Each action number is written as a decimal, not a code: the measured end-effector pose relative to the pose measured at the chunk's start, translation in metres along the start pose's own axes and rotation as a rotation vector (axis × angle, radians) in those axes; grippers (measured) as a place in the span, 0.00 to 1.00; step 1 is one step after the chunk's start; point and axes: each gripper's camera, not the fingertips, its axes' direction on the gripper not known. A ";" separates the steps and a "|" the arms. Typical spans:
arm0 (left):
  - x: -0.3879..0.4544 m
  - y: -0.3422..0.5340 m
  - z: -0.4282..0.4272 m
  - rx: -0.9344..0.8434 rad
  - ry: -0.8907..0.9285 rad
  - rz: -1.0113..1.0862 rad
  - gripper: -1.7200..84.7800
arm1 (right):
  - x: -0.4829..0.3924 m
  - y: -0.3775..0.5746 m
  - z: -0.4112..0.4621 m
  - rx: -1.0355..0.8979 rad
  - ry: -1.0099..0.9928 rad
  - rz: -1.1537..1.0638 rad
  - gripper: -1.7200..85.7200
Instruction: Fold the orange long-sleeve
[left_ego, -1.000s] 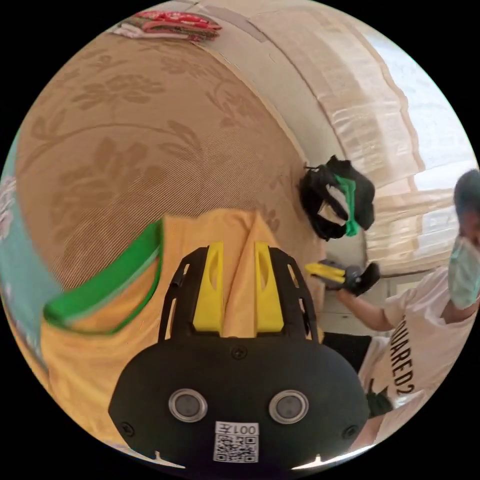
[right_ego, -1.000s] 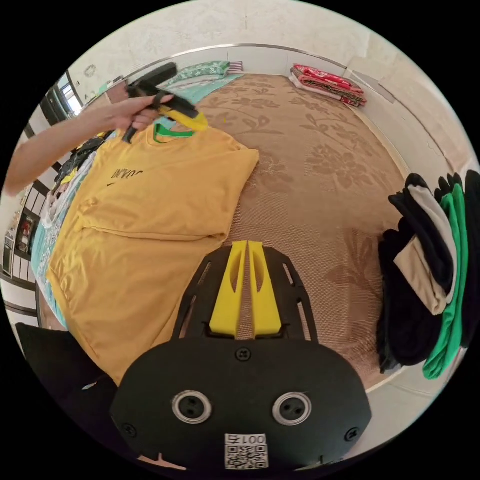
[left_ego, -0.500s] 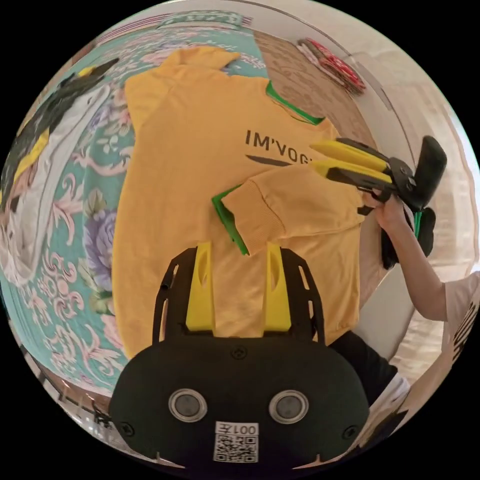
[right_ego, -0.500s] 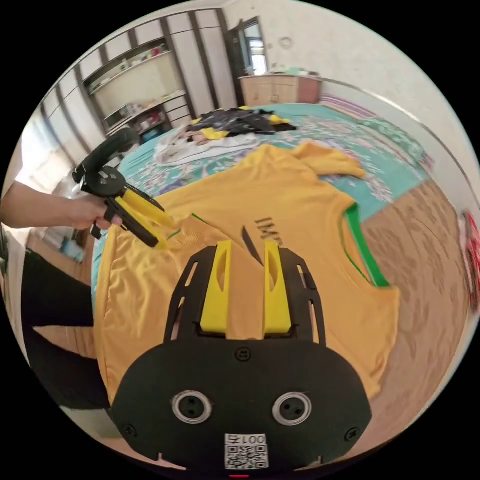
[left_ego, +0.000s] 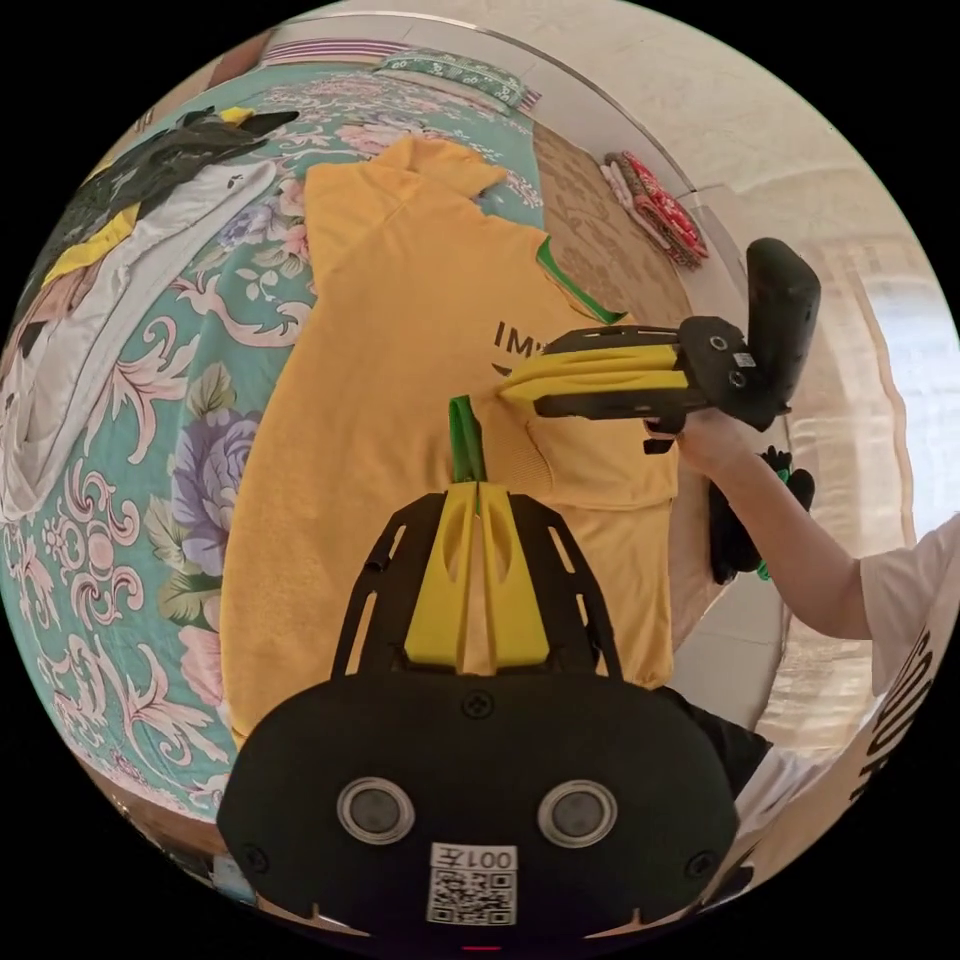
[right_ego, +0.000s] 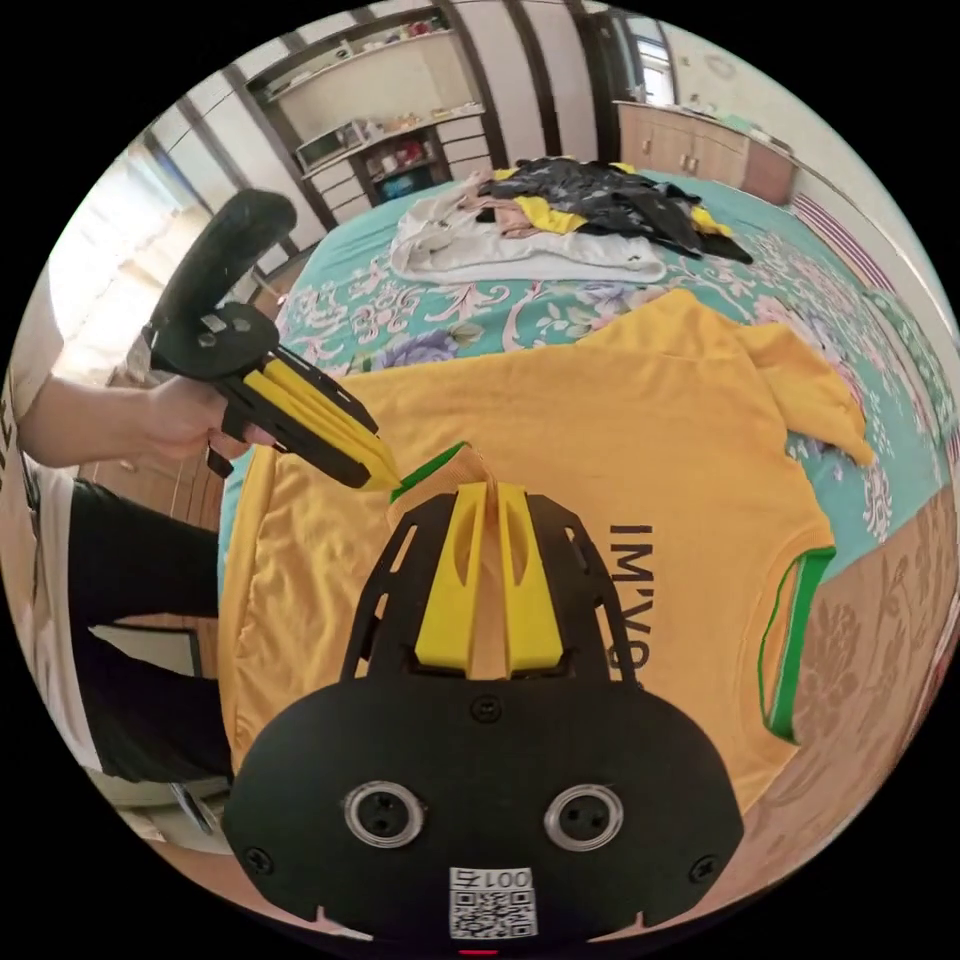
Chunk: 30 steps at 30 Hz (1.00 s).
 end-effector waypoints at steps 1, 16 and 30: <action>-0.004 0.001 0.000 0.001 -0.003 0.003 0.01 | 0.003 -0.003 0.003 0.009 -0.003 0.022 0.04; 0.024 0.003 -0.003 -0.152 -0.163 0.231 0.07 | -0.033 0.069 -0.018 -0.096 0.533 0.805 0.02; 0.049 0.000 -0.026 -0.142 -0.377 0.391 0.01 | -0.036 0.023 -0.045 -0.110 0.911 0.701 0.03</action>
